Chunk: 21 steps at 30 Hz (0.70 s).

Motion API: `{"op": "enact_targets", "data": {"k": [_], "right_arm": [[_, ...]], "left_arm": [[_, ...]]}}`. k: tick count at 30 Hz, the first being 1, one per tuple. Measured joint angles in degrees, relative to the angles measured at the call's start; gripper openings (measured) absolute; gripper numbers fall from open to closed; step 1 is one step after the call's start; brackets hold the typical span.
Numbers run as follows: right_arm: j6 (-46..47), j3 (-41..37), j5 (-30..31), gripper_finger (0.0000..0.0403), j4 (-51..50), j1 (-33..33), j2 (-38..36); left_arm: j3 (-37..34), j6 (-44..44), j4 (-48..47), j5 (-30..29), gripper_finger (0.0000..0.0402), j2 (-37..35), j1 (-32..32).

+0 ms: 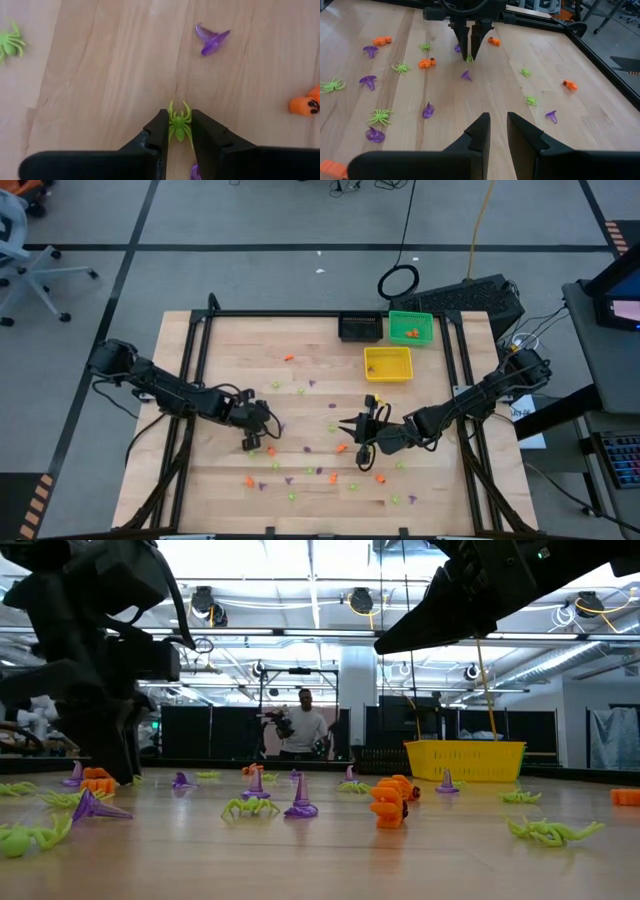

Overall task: Sort Halloween decoration
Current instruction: Put the green spider toy into the black basket

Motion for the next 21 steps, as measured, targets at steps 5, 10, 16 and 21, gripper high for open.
{"op": "enact_targets", "data": {"k": [5, 10, 16, 21], "right_arm": [[0.0, 0.0, 0.0, 0.005, 0.0, 0.0, 0.0], [0.0, 0.0, 0.0, 0.005, 0.0, 0.0, 0.0], [0.0, 0.0, 0.0, 0.005, 0.0, 0.0, 0.0], [0.0, 0.0, 0.0, 0.005, 0.0, 0.0, 0.0]], "left_arm": [[0.9, 0.0, -2.1, 0.0, 0.0068, 0.0, 0.0], [1.0, -0.2, -1.9, 0.0, 0.0068, -0.6, 0.0], [1.0, -0.2, -1.7, -0.1, 0.0068, -2.9, 0.0], [1.1, -0.1, -1.6, -0.8, 0.0068, -5.5, 0.0]]}}
